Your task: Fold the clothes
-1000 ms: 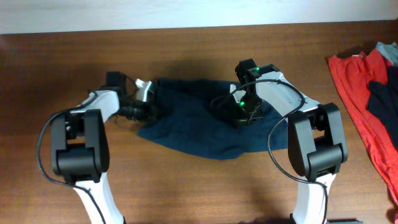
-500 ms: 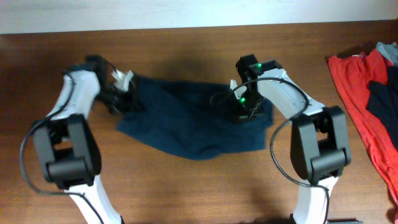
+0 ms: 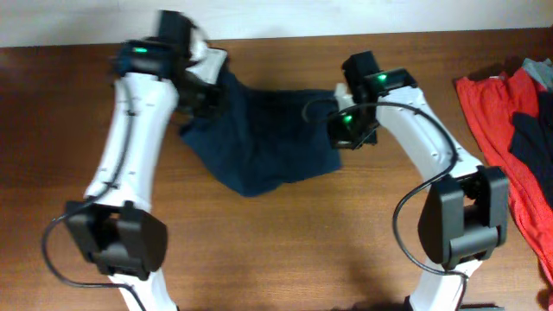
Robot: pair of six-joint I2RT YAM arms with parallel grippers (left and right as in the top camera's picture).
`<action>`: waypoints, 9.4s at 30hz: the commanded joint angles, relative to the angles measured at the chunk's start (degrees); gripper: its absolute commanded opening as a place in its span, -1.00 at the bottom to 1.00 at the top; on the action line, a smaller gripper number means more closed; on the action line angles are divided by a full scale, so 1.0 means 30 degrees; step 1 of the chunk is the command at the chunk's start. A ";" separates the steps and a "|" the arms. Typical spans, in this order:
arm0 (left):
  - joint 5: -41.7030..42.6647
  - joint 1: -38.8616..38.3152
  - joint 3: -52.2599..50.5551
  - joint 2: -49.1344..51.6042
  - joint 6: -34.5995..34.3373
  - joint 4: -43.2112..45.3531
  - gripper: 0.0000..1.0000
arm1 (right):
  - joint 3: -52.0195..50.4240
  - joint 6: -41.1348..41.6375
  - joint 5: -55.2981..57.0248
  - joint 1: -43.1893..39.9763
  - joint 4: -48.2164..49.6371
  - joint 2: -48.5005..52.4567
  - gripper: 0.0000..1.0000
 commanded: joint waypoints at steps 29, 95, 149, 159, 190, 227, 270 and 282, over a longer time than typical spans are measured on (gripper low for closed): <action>-0.7053 -0.1209 0.0102 0.0998 -0.3956 -0.0736 -0.99 | -0.0933 0.0459 -0.2310 -0.0342 0.5231 0.3883 -0.85; -1.1424 -0.7497 0.4772 0.6499 -0.9828 -0.2973 -0.99 | -0.5435 0.3701 0.1610 -0.5661 0.2127 -0.1566 -0.91; -0.7490 -1.2626 1.0491 1.0287 -0.9821 -0.3621 -0.99 | -0.9457 0.3133 -0.3541 -1.1395 0.5209 -0.0554 -0.91; -0.6368 -1.2677 1.0491 1.1074 -0.9697 -0.2492 0.31 | -0.9318 0.2113 -0.6397 -1.4382 0.4452 -0.2186 -0.91; 0.4925 -0.4269 1.6699 1.2837 0.2295 -0.6870 -0.33 | -0.9260 -0.2790 -0.1909 -0.0306 0.6747 -0.6637 -0.83; 0.8546 -0.2419 1.7019 1.4484 -0.0277 -0.7373 0.74 | -0.8189 -0.0058 0.5632 0.0583 0.2157 -0.9224 0.74; 0.8655 -0.4014 -0.6929 0.5297 -0.2280 0.5945 0.90 | -0.7941 -0.0051 0.5625 0.0590 0.1137 -1.0812 0.89; 0.7497 -0.6892 -0.6936 0.5297 -0.5282 0.8677 -0.80 | -0.7941 -0.0051 0.5617 0.0590 0.1122 -1.0812 0.90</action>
